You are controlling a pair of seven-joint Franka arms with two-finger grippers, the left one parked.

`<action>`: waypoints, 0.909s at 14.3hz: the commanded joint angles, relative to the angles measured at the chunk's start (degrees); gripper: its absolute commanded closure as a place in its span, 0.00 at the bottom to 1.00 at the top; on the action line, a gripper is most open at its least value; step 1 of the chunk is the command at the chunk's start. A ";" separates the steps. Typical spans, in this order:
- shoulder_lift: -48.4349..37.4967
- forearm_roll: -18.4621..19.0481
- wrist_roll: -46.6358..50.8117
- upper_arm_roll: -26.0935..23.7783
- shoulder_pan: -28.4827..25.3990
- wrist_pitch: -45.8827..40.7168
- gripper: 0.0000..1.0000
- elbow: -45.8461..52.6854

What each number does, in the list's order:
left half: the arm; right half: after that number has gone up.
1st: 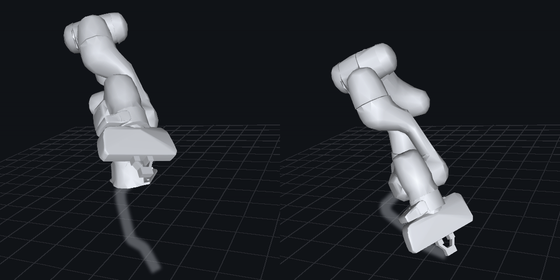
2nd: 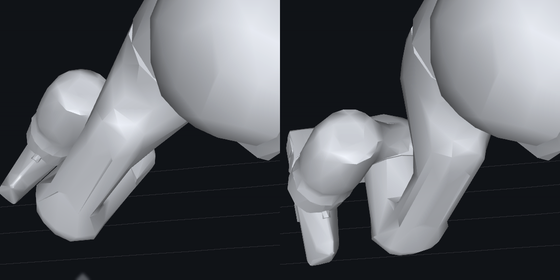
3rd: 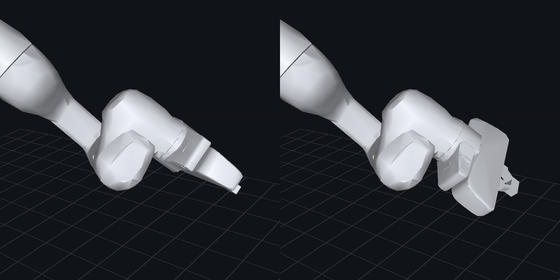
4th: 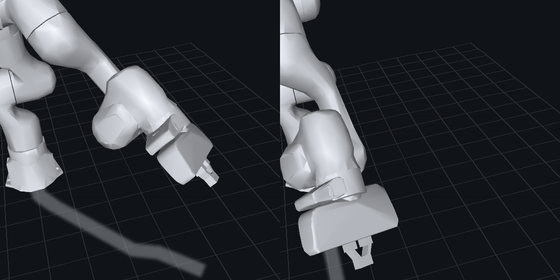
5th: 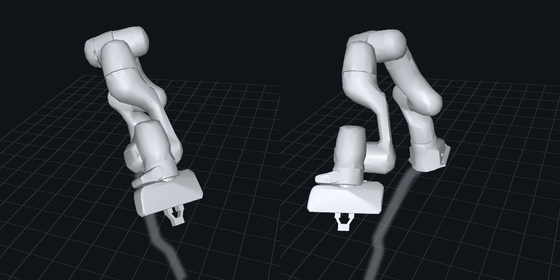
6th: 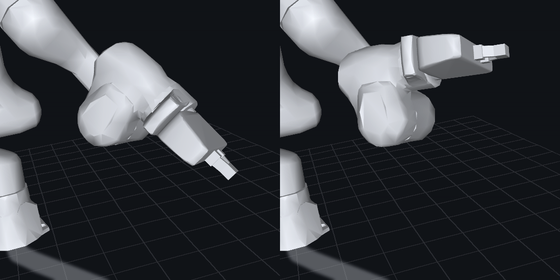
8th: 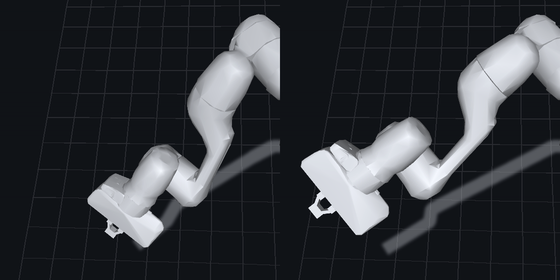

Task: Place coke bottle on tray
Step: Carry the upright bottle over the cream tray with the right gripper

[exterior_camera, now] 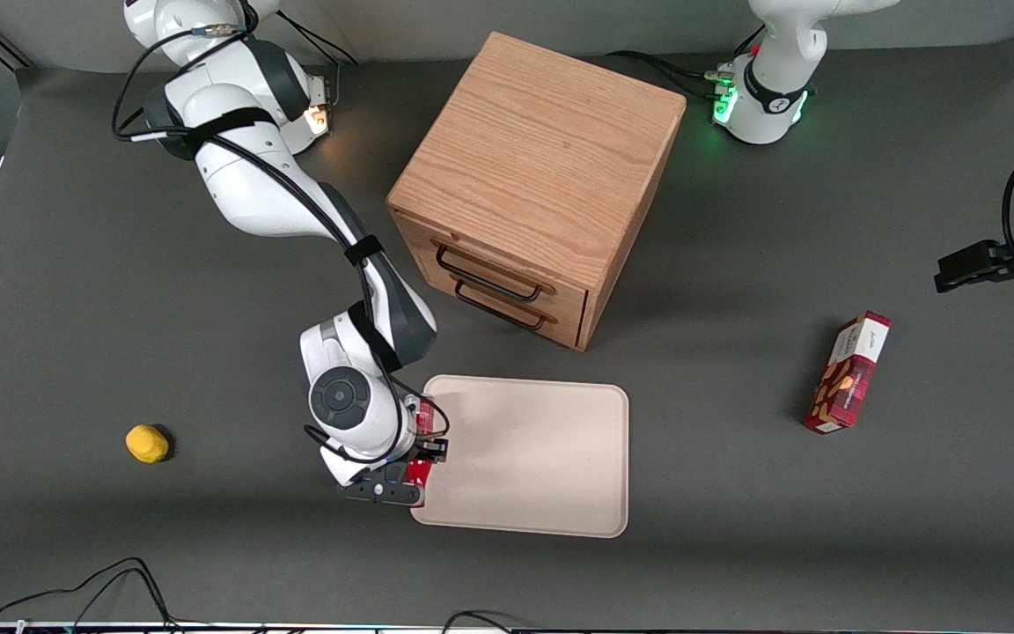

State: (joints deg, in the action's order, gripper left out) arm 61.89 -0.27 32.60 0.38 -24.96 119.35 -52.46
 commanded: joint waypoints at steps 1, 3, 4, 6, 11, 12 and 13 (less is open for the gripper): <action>1.47 -0.69 1.32 0.41 -0.44 0.01 1.00 2.71; 2.09 -0.69 1.76 0.41 -0.53 0.97 1.00 2.54; 2.53 -0.69 2.20 0.41 -0.53 1.24 1.00 2.62; 2.79 -0.61 2.55 0.41 -0.53 1.76 1.00 2.62; 3.06 -0.69 2.56 0.23 -0.62 2.12 0.55 2.62; 3.06 -0.69 2.56 0.23 -0.62 2.03 0.39 2.62; 3.15 -0.69 2.56 0.23 -0.62 2.12 0.38 2.62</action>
State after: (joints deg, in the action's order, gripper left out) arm 63.66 -0.28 34.02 0.27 -25.07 121.37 -52.43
